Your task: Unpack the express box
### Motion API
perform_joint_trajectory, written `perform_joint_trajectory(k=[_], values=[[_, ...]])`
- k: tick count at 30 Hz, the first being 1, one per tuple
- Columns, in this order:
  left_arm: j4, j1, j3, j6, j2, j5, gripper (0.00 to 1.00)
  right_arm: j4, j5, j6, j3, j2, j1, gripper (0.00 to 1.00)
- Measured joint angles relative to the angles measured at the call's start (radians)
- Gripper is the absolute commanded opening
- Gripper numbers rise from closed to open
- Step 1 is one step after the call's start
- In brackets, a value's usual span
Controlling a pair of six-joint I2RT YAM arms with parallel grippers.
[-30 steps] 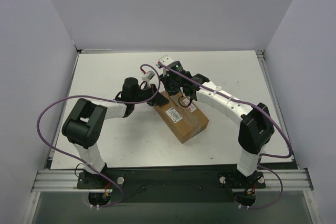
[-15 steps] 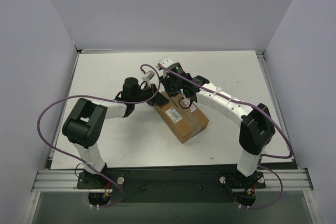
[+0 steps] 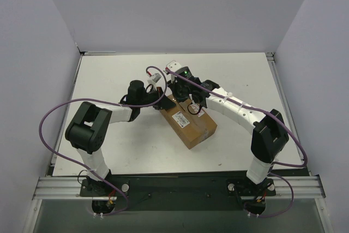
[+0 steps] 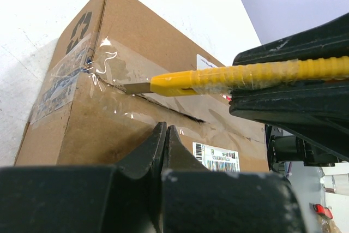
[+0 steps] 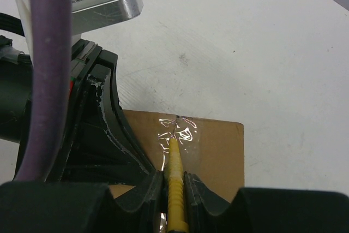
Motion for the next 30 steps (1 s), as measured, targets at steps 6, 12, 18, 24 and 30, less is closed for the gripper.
perform_joint_trajectory(k=[6, 12, 18, 24, 30], values=[[0.0, 0.0, 0.001, -0.01, 0.002, -0.005, 0.0, -0.027, 0.003, 0.007, 0.0, -0.007, 0.007, 0.0], [0.0, 0.0, 0.003, -0.015, 0.002, -0.019, 0.0, -0.048, 0.011, 0.009, 0.002, -0.012, 0.013, 0.0], [0.0, 0.0, 0.004, -0.017, 0.003, -0.024, 0.0, -0.127, 0.015, 0.029, 0.001, -0.04, 0.013, 0.0], [0.0, 0.0, 0.005, -0.025, 0.003, -0.029, 0.0, -0.203, 0.014, 0.043, -0.022, -0.093, 0.013, 0.0], [0.0, -0.001, 0.008, -0.033, 0.006, -0.041, 0.0, -0.233, 0.013, 0.051, -0.061, -0.123, 0.013, 0.0]])
